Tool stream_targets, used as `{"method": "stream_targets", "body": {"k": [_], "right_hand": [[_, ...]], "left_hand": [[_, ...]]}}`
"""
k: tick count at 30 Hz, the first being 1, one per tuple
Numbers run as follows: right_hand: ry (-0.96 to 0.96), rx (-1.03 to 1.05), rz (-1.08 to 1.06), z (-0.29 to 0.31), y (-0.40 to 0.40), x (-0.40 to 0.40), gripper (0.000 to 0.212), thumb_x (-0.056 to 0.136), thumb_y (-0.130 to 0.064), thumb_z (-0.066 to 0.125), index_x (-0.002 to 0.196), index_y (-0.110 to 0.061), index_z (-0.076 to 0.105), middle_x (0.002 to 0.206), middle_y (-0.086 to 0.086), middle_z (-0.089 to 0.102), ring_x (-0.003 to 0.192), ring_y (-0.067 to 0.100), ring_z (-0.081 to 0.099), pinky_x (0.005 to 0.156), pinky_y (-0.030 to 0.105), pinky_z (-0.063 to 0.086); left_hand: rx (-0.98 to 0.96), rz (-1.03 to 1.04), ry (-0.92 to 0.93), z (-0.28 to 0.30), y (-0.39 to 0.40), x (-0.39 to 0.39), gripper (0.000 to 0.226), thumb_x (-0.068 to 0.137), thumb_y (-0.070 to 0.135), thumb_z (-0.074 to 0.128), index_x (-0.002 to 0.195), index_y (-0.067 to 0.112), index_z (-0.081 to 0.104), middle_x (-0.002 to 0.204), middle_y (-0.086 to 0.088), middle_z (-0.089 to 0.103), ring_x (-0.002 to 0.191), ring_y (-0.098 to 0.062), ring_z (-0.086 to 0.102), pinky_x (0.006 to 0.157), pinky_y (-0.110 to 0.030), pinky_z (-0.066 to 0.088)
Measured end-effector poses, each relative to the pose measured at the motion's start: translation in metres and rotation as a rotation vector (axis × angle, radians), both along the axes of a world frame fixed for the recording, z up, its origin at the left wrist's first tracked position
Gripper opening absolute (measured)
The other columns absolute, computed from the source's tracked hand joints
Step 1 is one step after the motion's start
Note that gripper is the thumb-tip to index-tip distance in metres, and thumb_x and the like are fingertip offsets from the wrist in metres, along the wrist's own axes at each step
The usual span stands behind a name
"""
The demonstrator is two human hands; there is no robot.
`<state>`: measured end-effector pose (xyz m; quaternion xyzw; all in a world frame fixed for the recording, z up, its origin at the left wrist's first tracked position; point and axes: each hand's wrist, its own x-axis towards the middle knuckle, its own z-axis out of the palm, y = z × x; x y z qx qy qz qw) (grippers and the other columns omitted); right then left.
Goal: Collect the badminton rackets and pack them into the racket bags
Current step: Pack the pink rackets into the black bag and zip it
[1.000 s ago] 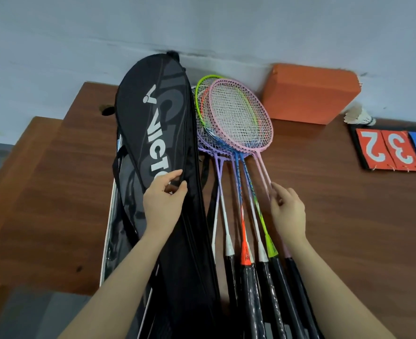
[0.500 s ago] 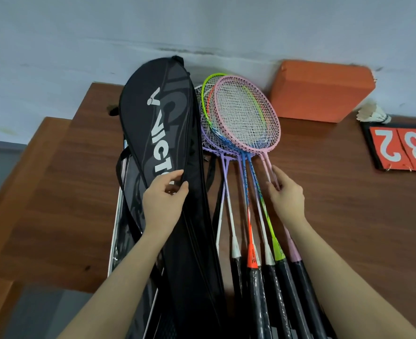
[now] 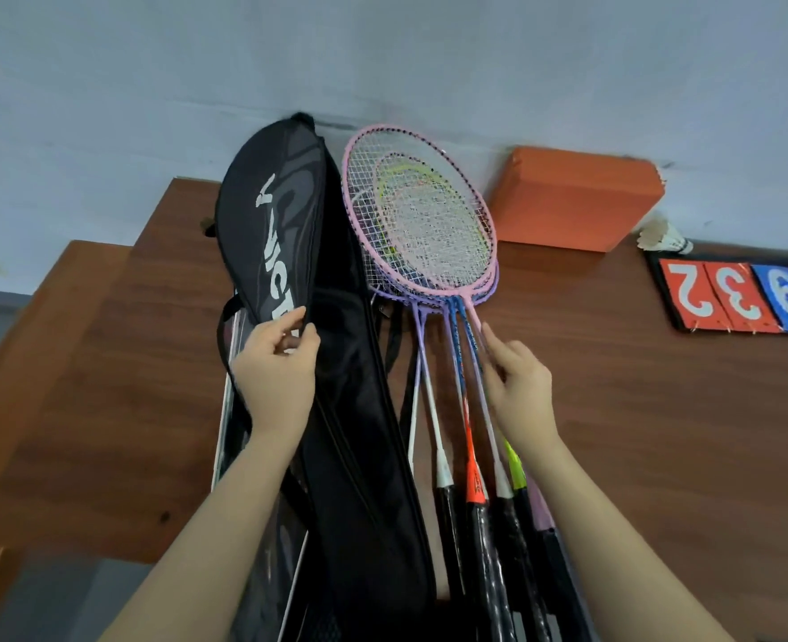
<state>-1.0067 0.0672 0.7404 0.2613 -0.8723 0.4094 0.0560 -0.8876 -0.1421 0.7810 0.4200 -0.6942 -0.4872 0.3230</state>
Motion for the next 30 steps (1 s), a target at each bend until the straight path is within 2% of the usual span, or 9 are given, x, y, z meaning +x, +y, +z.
{"method": "stream_targets", "body": {"k": [2, 5, 7, 12, 15, 17, 20, 23, 30], "right_hand": [[0.021, 0.036, 0.005, -0.001, 0.003, 0.007, 0.042, 0.086, 0.006, 0.057, 0.126, -0.006, 0.058, 0.070, 0.004, 0.046, 0.062, 0.007, 0.044, 0.060, 0.013, 0.039], [0.056, 0.119, 0.022, -0.005, 0.009, 0.016, 0.047, 0.083, 0.009, 0.056, 0.127, -0.006, 0.057, 0.072, 0.011, 0.049, 0.058, 0.025, 0.049, 0.056, 0.039, 0.047], [0.063, 0.166, 0.028, -0.007, 0.012, 0.022, 0.048, 0.082, 0.007, 0.053, 0.128, -0.007, 0.056, 0.074, 0.013, 0.049, 0.055, 0.031, 0.048, 0.052, 0.041, 0.049], [0.080, 0.245, 0.125, -0.005, 0.025, 0.037, 0.043, 0.085, -0.004, 0.047, 0.127, -0.007, 0.057, 0.080, 0.011, 0.054, 0.059, 0.029, 0.050, 0.057, 0.034, 0.045], [-0.037, 0.162, 0.141, -0.001, 0.026, 0.044, 0.036, 0.087, -0.008, 0.058, 0.122, -0.007, 0.061, 0.079, -0.003, 0.051, 0.069, 0.005, 0.048, 0.067, 0.015, 0.041], [-0.175, 0.099, 0.113, 0.004, 0.022, 0.045, 0.036, 0.083, -0.004, 0.066, 0.119, -0.010, 0.064, 0.075, -0.012, 0.048, 0.071, -0.001, 0.048, 0.070, 0.007, 0.036], [-0.409, 0.068, 0.150, 0.014, 0.011, 0.046, 0.040, 0.082, -0.009, 0.069, 0.121, -0.013, 0.063, 0.074, -0.006, 0.049, 0.068, 0.002, 0.046, 0.069, 0.012, 0.036], [-0.518, 0.026, 0.221, 0.017, -0.008, 0.053, 0.041, 0.081, -0.008, 0.070, 0.121, -0.014, 0.062, 0.072, -0.002, 0.050, 0.064, 0.001, 0.048, 0.069, 0.012, 0.038], [-0.650, -0.140, 0.086, 0.012, -0.061, 0.052, 0.035, 0.080, -0.002, 0.068, 0.114, -0.012, 0.067, 0.062, 0.000, 0.056, 0.057, 0.008, 0.049, 0.063, 0.022, 0.042]], "left_hand": [[-0.010, -0.009, 0.023, 0.000, 0.000, -0.005, 0.022, 0.081, 0.012, 0.067, 0.103, 0.015, 0.070, 0.077, -0.004, 0.063, 0.062, -0.006, 0.053, 0.067, -0.014, 0.045], [-0.029, -0.015, 0.048, 0.002, 0.002, -0.014, 0.022, 0.082, 0.011, 0.066, 0.104, 0.011, 0.070, 0.078, -0.002, 0.063, 0.060, -0.003, 0.053, 0.065, -0.009, 0.042], [-0.018, -0.005, 0.045, 0.002, 0.004, -0.017, 0.022, 0.082, 0.012, 0.066, 0.105, 0.012, 0.069, 0.078, -0.002, 0.064, 0.062, -0.005, 0.054, 0.066, -0.013, 0.044], [-0.013, -0.029, 0.027, -0.007, 0.015, -0.021, 0.025, 0.085, 0.014, 0.064, 0.110, 0.012, 0.067, 0.089, -0.004, 0.067, 0.075, -0.010, 0.059, 0.074, -0.016, 0.047], [-0.004, -0.064, -0.019, -0.014, 0.019, -0.023, 0.027, 0.085, 0.016, 0.064, 0.111, 0.014, 0.067, 0.086, -0.004, 0.068, 0.074, -0.010, 0.059, 0.078, -0.024, 0.050], [-0.006, -0.092, -0.029, -0.016, 0.021, -0.025, 0.028, 0.084, 0.016, 0.065, 0.112, 0.015, 0.067, 0.087, -0.001, 0.068, 0.075, -0.010, 0.060, 0.081, -0.030, 0.052], [-0.019, -0.149, -0.021, -0.016, 0.023, -0.024, 0.028, 0.085, 0.015, 0.064, 0.113, 0.015, 0.066, 0.093, -0.003, 0.068, 0.076, -0.009, 0.060, 0.079, -0.024, 0.051], [-0.051, -0.226, 0.040, -0.017, 0.024, -0.017, 0.028, 0.086, 0.012, 0.063, 0.114, 0.012, 0.065, 0.092, -0.004, 0.066, 0.070, -0.016, 0.061, 0.070, -0.027, 0.052], [-0.059, -0.279, 0.023, -0.010, 0.003, 0.004, 0.026, 0.084, 0.005, 0.064, 0.109, 0.011, 0.067, 0.096, 0.002, 0.066, 0.078, 0.004, 0.059, 0.074, -0.009, 0.046]]}}
